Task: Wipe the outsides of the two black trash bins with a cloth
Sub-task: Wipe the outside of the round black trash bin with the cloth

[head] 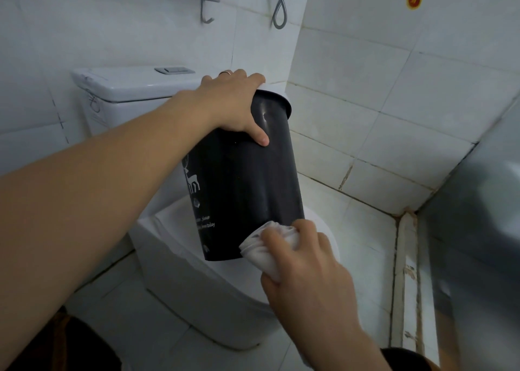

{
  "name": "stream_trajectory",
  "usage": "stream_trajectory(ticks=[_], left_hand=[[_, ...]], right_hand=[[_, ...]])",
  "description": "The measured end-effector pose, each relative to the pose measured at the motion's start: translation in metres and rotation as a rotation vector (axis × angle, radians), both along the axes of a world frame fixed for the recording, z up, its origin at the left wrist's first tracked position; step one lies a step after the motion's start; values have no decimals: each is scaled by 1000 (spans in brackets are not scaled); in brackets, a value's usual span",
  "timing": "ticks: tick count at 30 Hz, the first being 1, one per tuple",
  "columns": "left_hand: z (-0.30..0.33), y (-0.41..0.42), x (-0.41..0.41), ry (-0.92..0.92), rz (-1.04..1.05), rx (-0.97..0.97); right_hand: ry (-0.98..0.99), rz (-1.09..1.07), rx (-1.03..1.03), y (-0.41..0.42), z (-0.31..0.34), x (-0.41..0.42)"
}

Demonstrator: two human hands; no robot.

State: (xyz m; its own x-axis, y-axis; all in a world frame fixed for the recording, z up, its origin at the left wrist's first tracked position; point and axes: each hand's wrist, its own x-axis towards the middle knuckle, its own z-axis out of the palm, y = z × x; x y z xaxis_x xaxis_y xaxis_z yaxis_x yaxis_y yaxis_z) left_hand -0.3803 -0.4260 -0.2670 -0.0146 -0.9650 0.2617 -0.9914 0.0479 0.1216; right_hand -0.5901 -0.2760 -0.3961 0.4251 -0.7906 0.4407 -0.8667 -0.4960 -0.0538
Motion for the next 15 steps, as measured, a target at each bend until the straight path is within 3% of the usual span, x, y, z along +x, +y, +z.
stream_trajectory(ticks=[15], left_hand=[[-1, -6, -1, -1, 38, 18]], right_hand=[[-10, -59, -89, -17, -9, -12]])
